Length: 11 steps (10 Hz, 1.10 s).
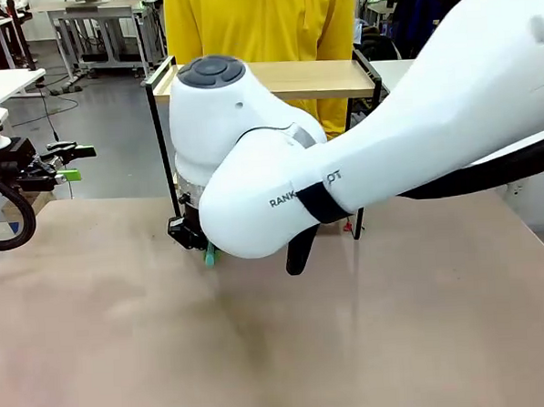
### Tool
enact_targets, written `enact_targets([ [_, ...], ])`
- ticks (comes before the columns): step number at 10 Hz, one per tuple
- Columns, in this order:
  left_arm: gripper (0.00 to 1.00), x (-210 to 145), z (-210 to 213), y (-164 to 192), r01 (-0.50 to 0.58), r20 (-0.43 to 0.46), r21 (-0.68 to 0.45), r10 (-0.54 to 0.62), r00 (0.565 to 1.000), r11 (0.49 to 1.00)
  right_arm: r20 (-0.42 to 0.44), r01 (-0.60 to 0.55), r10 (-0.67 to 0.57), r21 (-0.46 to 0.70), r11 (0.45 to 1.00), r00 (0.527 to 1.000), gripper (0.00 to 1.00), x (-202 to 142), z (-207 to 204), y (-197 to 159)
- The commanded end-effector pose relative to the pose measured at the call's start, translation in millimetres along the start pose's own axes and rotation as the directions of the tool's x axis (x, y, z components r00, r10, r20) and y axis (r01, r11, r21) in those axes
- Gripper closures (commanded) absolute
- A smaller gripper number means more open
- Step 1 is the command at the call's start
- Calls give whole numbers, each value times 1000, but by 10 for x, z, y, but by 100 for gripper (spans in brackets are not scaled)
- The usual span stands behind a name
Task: Clean the shelf.
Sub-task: Clean the specific section of the Shelf indicated by the human with the Duster.
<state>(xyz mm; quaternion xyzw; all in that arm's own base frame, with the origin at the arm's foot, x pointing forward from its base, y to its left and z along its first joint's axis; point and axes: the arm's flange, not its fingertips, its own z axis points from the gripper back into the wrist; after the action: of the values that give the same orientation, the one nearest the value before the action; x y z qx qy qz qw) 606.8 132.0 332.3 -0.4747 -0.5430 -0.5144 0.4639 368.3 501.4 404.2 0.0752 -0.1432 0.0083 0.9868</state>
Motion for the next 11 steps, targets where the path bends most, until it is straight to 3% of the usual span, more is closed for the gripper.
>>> enact_targets([
  [1, 0, 26, -7, -11, 15, 8, -6, -15, 1000, 1000, 82, 39, -38, -11, 999, 996, 87, 89, -137, 255],
  [4, 0, 26, -7, -11, 15, 8, -6, -15, 1000, 1000, 37, 50, -50, 26, 998, 998, 87, 239, -380, 235],
  [7, 0, 26, -7, -11, 15, 8, -6, -15, 1000, 1000, -45, 88, -88, -17, 996, 995, 87, 307, -656, 98],
  [8, 0, 26, -7, -11, 15, 8, -6, -15, 1000, 1000, -138, 58, -62, -30, 998, 988, 87, 324, -699, 80],
  [9, 0, 26, -7, -11, 15, 8, -6, -15, 1000, 1000, -20, 71, -71, -15, 997, 997, 87, 279, -660, 84],
  [11, 0, 26, -7, -11, 15, 8, -6, -15, 1000, 1000, -20, 71, -71, -15, 997, 997, 87, 279, -660, 84],
])
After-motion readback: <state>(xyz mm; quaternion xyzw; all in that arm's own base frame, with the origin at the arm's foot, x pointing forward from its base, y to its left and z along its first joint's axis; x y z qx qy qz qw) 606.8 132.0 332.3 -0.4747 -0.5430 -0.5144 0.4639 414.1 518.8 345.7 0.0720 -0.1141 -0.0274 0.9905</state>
